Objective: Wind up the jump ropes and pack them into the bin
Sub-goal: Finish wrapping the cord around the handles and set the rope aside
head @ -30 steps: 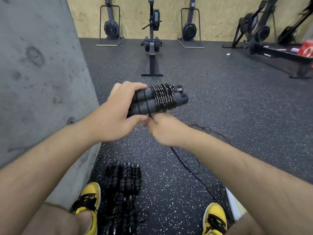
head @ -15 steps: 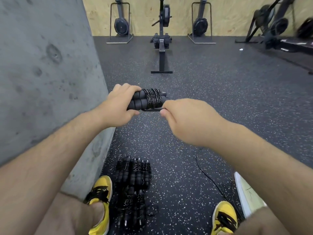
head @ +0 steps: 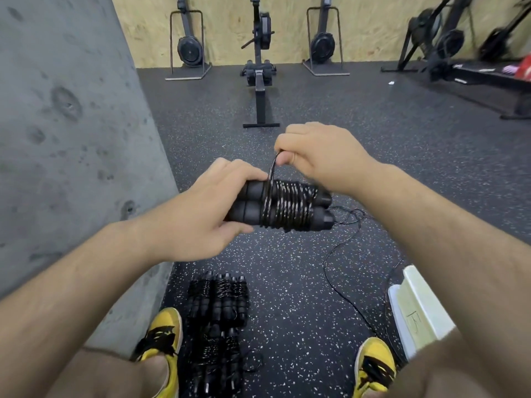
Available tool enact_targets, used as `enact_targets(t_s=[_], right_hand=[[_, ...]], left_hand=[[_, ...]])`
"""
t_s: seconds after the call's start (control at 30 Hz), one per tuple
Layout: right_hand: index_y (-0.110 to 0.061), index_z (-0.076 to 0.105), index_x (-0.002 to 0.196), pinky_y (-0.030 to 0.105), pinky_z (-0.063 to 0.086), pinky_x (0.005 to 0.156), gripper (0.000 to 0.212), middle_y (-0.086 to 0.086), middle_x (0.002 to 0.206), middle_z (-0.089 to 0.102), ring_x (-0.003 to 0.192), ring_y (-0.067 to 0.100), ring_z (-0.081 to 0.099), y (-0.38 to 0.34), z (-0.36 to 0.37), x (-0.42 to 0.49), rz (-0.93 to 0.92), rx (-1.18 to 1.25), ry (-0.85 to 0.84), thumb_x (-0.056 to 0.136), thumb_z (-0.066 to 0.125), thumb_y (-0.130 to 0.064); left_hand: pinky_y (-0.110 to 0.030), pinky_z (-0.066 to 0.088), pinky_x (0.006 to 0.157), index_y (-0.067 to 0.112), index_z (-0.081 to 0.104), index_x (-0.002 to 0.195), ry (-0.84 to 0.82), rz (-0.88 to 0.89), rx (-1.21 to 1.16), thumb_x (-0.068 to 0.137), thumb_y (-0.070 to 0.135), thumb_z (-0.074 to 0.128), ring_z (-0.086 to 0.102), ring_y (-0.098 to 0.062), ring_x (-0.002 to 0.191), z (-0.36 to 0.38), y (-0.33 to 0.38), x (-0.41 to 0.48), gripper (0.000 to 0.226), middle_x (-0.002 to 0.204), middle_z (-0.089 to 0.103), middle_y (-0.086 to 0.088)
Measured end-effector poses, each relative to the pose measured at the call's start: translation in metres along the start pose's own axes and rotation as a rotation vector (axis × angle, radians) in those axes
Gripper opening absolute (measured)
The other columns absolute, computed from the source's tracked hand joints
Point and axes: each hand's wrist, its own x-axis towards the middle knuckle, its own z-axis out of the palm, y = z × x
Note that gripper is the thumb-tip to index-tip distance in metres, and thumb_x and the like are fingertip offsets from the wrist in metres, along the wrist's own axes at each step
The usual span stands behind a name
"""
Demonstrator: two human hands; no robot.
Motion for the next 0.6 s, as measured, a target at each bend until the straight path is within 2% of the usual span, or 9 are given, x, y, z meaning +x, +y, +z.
enact_targets(t_s=[0.07,0.13,0.17,0.2,0.27,0.33,0.43,0.5,0.6], right_hand=[[-0.021,0.062,0.108,0.034,0.042,0.07,0.065,0.0,0.105,0.06,0.098,0.025,0.057,0.0,0.006,0.003,-0.026,0.025,-0.015,0.089,0.016,-0.064],[-0.02,0.059,0.104,0.037,0.049,0.075,0.038,0.0,0.101,0.062,0.094,0.023,0.06,-0.001,0.017,0.0,-0.054,0.076,-0.047,0.097,0.034,-0.047],[-0.019,0.06,0.101,0.042,0.053,0.078,0.02,0.002,0.099,0.064,0.091,0.025,0.062,-0.008,0.022,-0.003,-0.003,0.14,-0.097,0.098,0.044,-0.031],[-0.015,0.063,0.099,0.043,0.056,0.079,0.016,0.007,0.095,0.067,0.088,0.029,0.065,-0.02,0.03,-0.006,0.146,0.269,-0.168,0.095,0.047,-0.015],[-0.002,0.069,0.088,0.036,0.057,0.069,0.024,0.017,0.084,0.07,0.077,0.033,0.068,-0.052,0.052,-0.007,0.321,0.593,-0.139,0.082,0.046,-0.002],[-0.003,0.07,0.087,0.038,0.054,0.064,0.027,0.018,0.082,0.07,0.074,0.033,0.065,-0.081,0.054,-0.006,0.448,0.762,-0.105,0.079,0.045,-0.004],[-0.012,0.057,0.071,0.03,0.039,0.052,0.025,0.003,0.065,0.06,0.059,0.022,0.053,-0.093,0.063,-0.003,0.49,0.759,-0.051,0.09,0.042,-0.008],[-0.014,0.052,0.074,0.028,0.033,0.051,0.022,0.001,0.068,0.057,0.059,0.018,0.05,-0.093,0.057,-0.003,0.55,0.792,-0.058,0.093,0.042,-0.013],[-0.017,0.052,0.083,0.03,0.036,0.055,0.013,0.0,0.077,0.059,0.066,0.018,0.054,-0.095,0.044,-0.004,0.536,0.764,-0.005,0.094,0.045,-0.016]], left_hand=[[-0.034,0.041,0.101,0.025,0.037,0.137,0.044,0.009,-0.051,0.083,0.033,0.068,0.044,-0.018,0.115,-0.002,0.009,-0.002,0.062,0.118,0.04,0.017],[-0.028,0.037,0.104,0.021,0.036,0.141,0.124,0.002,-0.084,0.087,0.042,0.064,0.045,-0.017,0.118,-0.002,0.013,0.0,0.064,0.126,0.043,0.012],[-0.025,0.034,0.106,0.018,0.036,0.142,0.176,-0.011,-0.089,0.088,0.043,0.063,0.044,-0.017,0.119,0.0,0.013,0.002,0.066,0.129,0.044,0.008],[-0.024,0.033,0.107,0.014,0.036,0.143,0.226,-0.028,-0.068,0.089,0.043,0.063,0.044,-0.017,0.119,0.001,0.012,0.006,0.067,0.131,0.045,0.003],[-0.029,0.033,0.105,0.007,0.037,0.143,0.282,-0.076,0.037,0.09,0.041,0.065,0.042,-0.019,0.115,0.004,0.007,0.013,0.069,0.13,0.046,-0.003],[-0.039,0.035,0.102,0.005,0.038,0.143,0.281,-0.157,0.126,0.091,0.041,0.064,0.041,-0.023,0.111,0.007,-0.004,0.017,0.068,0.127,0.046,-0.007],[-0.047,0.038,0.101,0.003,0.038,0.145,0.251,-0.279,0.187,0.09,0.056,0.047,0.042,-0.029,0.11,0.008,-0.017,0.019,0.077,0.128,0.047,-0.012],[-0.048,0.039,0.102,0.002,0.036,0.148,0.242,-0.311,0.218,0.088,0.061,0.037,0.044,-0.032,0.112,0.01,-0.02,0.019,0.084,0.132,0.047,-0.014],[-0.048,0.04,0.103,0.003,0.022,0.158,0.243,-0.323,0.245,0.094,0.06,0.036,0.045,-0.034,0.117,0.011,-0.022,0.017,0.087,0.146,0.041,-0.013]])
